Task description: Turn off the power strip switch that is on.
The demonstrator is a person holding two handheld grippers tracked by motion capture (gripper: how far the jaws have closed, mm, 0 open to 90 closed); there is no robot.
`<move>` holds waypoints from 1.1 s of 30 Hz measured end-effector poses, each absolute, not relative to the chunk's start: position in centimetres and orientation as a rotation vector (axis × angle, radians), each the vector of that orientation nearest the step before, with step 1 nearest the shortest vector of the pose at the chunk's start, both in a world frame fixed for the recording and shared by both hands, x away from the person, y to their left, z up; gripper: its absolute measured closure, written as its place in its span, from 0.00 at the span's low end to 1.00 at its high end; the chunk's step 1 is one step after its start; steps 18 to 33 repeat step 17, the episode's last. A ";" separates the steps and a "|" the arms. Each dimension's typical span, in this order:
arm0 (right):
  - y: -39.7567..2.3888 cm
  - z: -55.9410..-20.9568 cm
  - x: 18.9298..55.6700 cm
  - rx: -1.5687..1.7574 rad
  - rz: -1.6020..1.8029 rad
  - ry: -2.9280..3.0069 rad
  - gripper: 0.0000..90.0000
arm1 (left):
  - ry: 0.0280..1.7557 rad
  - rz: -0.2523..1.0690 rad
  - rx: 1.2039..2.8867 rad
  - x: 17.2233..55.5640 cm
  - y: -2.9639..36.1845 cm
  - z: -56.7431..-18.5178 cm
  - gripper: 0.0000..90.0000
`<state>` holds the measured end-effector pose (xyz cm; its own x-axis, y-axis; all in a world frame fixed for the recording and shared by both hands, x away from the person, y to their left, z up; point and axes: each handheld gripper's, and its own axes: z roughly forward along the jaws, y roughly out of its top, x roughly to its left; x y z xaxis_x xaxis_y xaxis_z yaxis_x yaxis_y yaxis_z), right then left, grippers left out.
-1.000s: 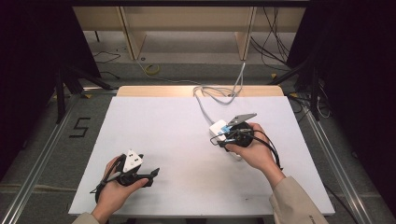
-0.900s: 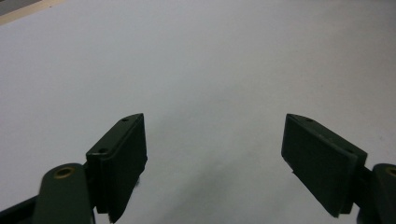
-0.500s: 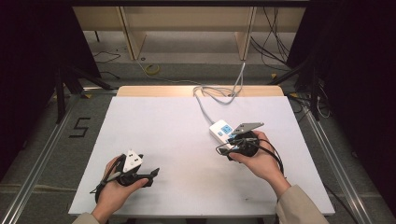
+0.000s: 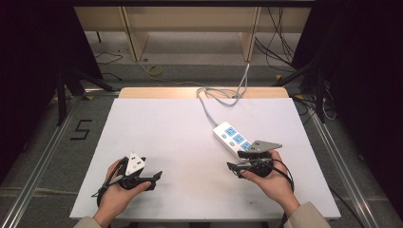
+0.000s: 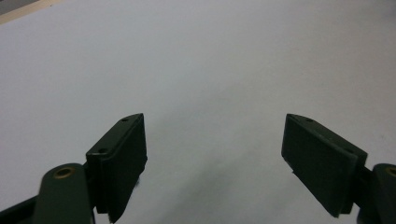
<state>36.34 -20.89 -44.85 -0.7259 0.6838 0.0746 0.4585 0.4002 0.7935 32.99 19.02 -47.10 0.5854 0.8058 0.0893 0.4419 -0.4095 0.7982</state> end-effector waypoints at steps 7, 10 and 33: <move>-21.9 -45.3 34.7 0.987 1.302 2.311 0.41 | 0.983 0.613 2.057 33.0 19.0 -47.0 0.24; -22.1 -45.8 34.4 0.980 1.308 2.302 0.41 | 0.983 0.613 2.055 33.0 19.1 -47.0 0.24; -21.6 -45.9 34.3 0.910 1.330 2.299 0.40 | 0.990 0.609 2.052 33.3 19.2 -47.1 0.24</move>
